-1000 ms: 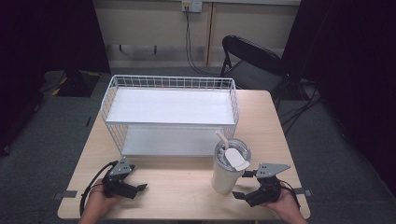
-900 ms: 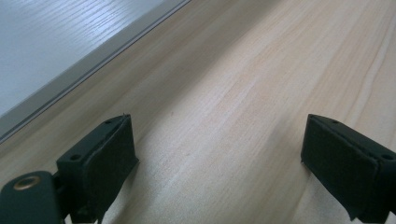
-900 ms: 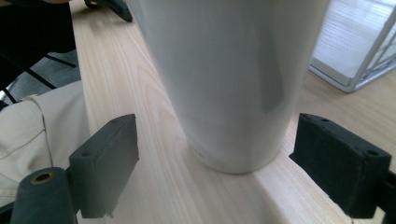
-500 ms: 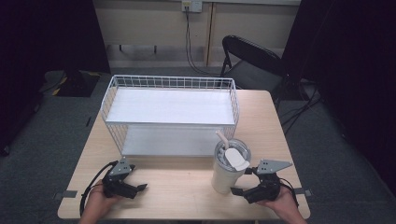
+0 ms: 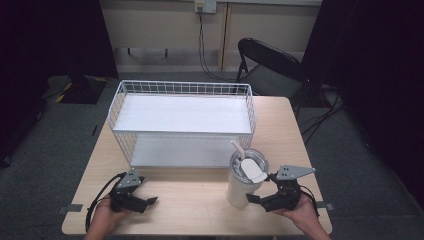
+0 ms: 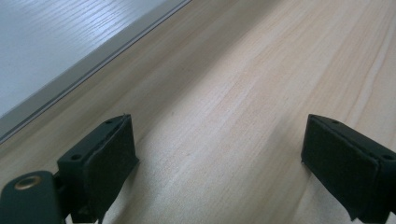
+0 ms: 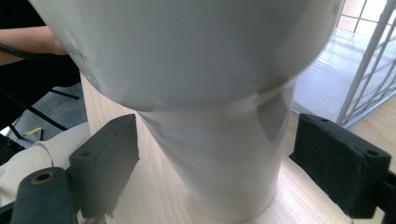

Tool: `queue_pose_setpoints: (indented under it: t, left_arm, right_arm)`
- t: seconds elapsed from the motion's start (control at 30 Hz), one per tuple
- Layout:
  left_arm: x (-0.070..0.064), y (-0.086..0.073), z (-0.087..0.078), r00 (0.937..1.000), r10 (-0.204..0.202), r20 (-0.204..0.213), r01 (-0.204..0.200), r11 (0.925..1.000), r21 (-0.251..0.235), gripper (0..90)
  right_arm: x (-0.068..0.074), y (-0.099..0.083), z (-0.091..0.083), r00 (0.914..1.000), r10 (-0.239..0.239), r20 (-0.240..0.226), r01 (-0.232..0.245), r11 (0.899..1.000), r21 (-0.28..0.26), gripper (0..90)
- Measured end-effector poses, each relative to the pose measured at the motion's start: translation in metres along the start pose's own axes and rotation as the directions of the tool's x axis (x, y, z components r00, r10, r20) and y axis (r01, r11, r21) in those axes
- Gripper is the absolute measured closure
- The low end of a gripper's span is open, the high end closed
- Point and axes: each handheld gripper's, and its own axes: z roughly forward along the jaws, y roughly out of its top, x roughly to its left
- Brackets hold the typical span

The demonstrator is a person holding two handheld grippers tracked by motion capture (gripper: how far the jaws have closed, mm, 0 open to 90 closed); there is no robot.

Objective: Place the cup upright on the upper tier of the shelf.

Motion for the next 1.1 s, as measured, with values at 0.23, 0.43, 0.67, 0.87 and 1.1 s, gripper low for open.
queue_pose_setpoints:
  t: [0.23,0.43,0.67,0.87,1.1]
  left_arm:
    - [0.0,0.0,0.0,1.0,0.0,-0.001,0.0,1.0,0.0,9.4]
    - [0.0,0.0,0.0,1.0,0.0,-0.001,0.0,1.0,0.0,9.4]
    - [0.0,0.0,0.0,1.0,0.0,-0.001,0.0,1.0,0.0,9.4]
    - [0.0,0.0,0.0,1.0,0.0,-0.001,0.0,1.0,0.0,9.5]
    - [0.0,0.0,0.0,1.0,0.0,0.0,0.0,1.0,-0.001,9.8]
  right_arm:
    - [0.002,0.008,0.007,0.9997,-0.025,0.002,0.025,1.0,-0.003,11.3]
    - [0.005,0.008,0.01,0.9976,-0.063,0.026,0.064,0.998,-0.019,10.3]
    - [0.007,0.007,0.015,0.9946,-0.093,0.048,0.095,0.994,-0.048,9.2]
    - [0.01,0.004,0.021,0.9908,-0.113,0.075,0.118,0.99,-0.08,8.7]
    - [0.009,0.002,0.025,0.9906,-0.114,0.075,0.123,0.985,-0.119,8.3]
